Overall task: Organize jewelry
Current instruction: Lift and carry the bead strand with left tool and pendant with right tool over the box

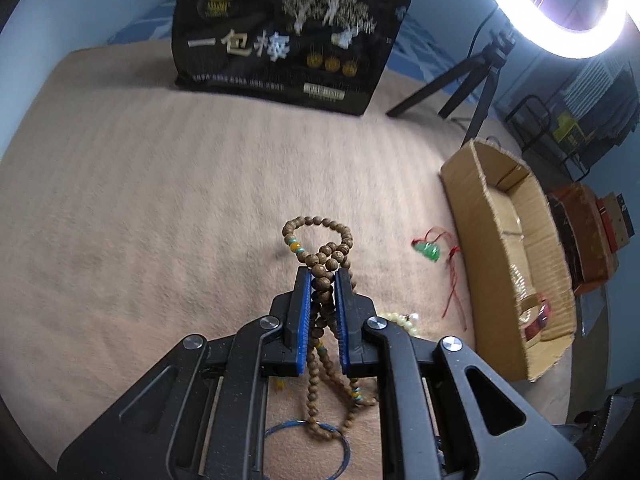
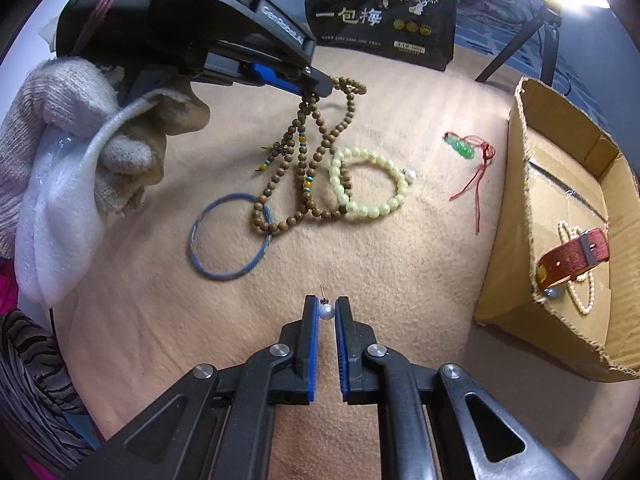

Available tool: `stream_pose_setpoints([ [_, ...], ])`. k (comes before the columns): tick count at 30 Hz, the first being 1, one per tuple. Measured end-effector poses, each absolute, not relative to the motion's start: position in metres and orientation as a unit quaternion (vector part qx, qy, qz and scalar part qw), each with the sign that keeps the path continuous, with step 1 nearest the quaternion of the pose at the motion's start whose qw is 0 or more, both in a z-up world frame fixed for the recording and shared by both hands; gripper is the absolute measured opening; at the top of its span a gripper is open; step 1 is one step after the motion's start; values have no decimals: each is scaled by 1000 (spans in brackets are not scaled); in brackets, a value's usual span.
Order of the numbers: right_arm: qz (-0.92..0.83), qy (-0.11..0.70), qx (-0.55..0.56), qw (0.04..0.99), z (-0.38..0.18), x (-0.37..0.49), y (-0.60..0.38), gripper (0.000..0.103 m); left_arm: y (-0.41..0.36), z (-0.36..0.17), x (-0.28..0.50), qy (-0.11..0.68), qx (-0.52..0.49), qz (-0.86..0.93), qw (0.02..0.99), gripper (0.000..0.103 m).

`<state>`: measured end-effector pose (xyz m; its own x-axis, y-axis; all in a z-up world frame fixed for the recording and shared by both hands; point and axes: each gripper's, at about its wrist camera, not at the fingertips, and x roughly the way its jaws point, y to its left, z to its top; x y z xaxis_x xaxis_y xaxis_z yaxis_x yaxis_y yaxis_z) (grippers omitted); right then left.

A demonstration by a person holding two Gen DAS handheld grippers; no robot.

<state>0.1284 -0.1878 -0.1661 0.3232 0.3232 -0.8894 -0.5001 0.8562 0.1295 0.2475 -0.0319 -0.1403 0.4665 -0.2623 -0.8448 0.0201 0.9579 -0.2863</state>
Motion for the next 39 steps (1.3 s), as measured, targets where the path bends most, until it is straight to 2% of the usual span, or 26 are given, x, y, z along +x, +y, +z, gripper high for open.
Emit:
stream_pose_setpoints([
  [2,255,519,-82,812,-162,128,-189,6,-30,-132,245,501,-121,-83,853,10],
  [3,255,517,-81,813,-160,128,-190,6,-27,-126,244,495,-124,-84,856,4],
  [22,245,481,-60,839,-128,124,-207,6,-18,-80,234,439,-135,-92,884,4],
  [39,206,429,-16,879,-77,137,-253,6,-52,-16,211,383,-134,-153,901,4],
])
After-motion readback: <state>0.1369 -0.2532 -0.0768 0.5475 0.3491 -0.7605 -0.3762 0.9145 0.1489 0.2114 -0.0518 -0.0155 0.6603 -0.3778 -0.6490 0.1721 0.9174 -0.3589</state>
